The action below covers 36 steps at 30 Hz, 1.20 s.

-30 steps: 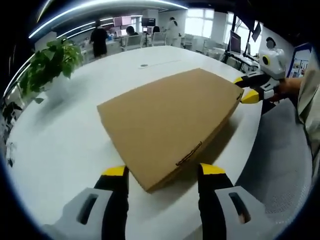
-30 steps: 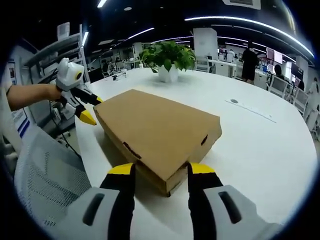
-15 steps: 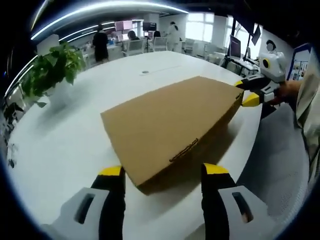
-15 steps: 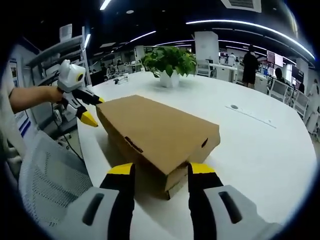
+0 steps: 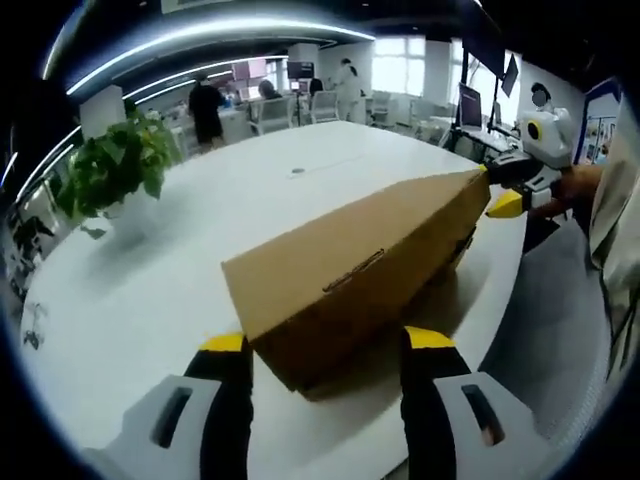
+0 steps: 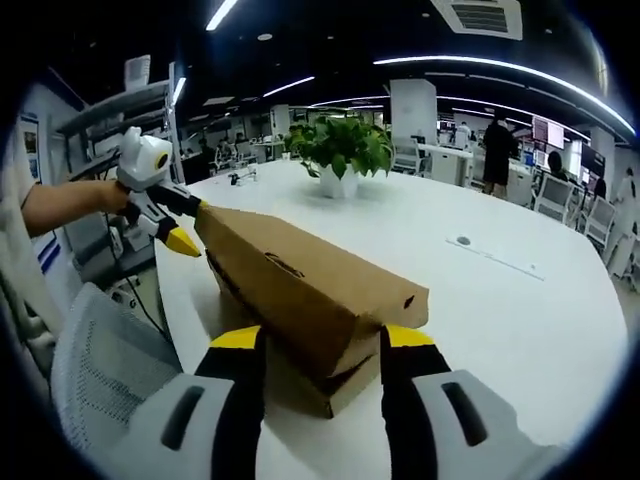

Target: Operate the shoe box by opening the lid, removing the specified soft item, and placing it in the target area until the item is outside and the box remains undamaged.

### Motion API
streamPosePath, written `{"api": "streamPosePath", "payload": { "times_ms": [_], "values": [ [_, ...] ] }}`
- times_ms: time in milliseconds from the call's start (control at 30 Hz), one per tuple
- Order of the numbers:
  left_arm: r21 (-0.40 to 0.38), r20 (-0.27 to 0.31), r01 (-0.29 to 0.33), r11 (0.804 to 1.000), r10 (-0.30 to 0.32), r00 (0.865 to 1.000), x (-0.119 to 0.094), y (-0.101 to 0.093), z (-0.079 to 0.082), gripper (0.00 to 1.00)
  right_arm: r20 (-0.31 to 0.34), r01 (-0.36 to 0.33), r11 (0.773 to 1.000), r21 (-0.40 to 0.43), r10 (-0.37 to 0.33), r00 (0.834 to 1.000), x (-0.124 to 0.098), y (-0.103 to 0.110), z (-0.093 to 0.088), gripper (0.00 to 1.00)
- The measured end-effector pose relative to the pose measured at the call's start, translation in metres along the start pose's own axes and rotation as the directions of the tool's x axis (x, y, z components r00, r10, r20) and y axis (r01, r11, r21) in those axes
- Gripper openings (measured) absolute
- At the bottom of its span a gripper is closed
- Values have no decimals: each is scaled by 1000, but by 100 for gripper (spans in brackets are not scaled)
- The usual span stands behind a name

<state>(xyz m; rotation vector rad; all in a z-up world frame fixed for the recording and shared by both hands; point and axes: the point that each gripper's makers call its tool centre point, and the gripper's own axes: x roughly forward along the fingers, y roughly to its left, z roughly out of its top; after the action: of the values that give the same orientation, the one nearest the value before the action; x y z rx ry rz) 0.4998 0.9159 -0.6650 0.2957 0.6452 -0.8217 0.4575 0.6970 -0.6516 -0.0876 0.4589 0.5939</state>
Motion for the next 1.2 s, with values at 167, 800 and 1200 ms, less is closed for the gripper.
{"api": "streamPosePath", "payload": {
  "times_ms": [167, 800, 1200],
  "values": [
    [-1, 29, -11, 1000, 11, 1000, -4, 4, 15, 56, 24, 9, 1000, -13, -8, 1000, 0, -4, 12, 44],
    [43, 36, -47, 998, 45, 998, -6, 5, 35, 43, 48, 38, 999, -37, -37, 998, -4, -27, 28, 43],
    [17, 75, -90, 996, 89, 993, -6, 26, 49, 29, 68, 49, 997, -53, -46, 997, 0, -35, 40, 41]
  ]
}}
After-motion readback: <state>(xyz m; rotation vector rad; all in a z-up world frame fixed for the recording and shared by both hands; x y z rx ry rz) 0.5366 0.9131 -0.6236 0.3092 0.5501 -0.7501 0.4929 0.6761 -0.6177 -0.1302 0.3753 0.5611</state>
